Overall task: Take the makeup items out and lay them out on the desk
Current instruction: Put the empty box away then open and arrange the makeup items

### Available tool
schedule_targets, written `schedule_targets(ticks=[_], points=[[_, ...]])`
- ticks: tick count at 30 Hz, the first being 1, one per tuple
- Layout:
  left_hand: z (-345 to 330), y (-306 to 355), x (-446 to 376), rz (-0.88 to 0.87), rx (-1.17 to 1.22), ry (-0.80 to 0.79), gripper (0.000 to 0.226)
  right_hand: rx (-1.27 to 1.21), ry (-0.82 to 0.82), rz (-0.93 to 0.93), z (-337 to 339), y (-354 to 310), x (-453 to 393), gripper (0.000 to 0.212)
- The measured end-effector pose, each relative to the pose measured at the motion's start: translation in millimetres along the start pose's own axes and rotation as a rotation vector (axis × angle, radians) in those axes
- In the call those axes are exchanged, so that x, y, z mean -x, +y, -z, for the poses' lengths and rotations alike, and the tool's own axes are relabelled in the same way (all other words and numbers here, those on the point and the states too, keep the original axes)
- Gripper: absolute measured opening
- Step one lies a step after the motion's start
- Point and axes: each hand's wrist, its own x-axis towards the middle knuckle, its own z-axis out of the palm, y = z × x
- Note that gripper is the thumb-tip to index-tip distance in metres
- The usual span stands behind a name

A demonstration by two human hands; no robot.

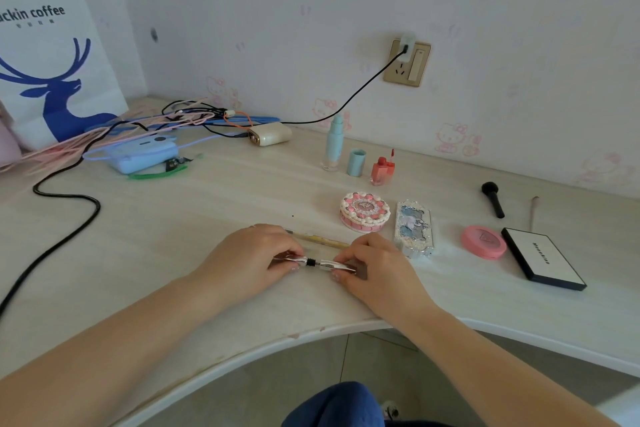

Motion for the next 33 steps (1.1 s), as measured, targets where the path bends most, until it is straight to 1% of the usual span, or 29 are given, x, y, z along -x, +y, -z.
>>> schedule_targets(ticks=[4, 8, 11, 16, 20, 22, 26, 29, 33], points=[[1.1, -0.6, -0.1, -0.001, -0.006, 0.014, 0.020, -0.017, -0.013, -0.011, 0.5, 0.5, 1.3, 0.029], [7.6, 1.2, -3.1, 0.013, 0.000, 0.066, 0.022, -0.133, 0.064, -0.038, 2.6, 2.0, 2.7, 0.032], [18.0, 6.1, -11.1, 0.039, 0.108, 0.121, 0.019, -0.306, 0.120, -0.119, 10.0, 4.5, 1.9, 0.035], [29.2, 22.1, -40.9, 0.101, 0.346, 0.175, 0.014, -0.427, 0.214, -0.192, 38.9, 21.0, -4.0, 0.035], [25.1, 43.4, -85.7, 0.074, 0.405, 0.104, 0.014, -0.450, 0.334, -0.286, 71.6, 53.2, -8.4, 0.036], [18.3, 54.8, -109.7, 0.053, 0.417, 0.057, 0.013, -0.436, 0.362, -0.327, 86.3, 70.5, -7.9, 0.036], [-4.5, 78.9, -156.0, 0.018, 0.412, -0.024, 0.008, -0.415, 0.369, -0.371, 114.6, 110.5, -8.7, 0.037], [-27.6, 96.4, -189.7, 0.006, 0.404, -0.073, 0.006, -0.289, 0.377, -0.382, 143.1, 153.6, -14.7, 0.043], [-66.7, 119.9, -239.1, 0.053, 0.407, -0.104, 0.005, -0.180, 0.395, -0.477, 178.8, 210.4, -22.1, 0.043]])
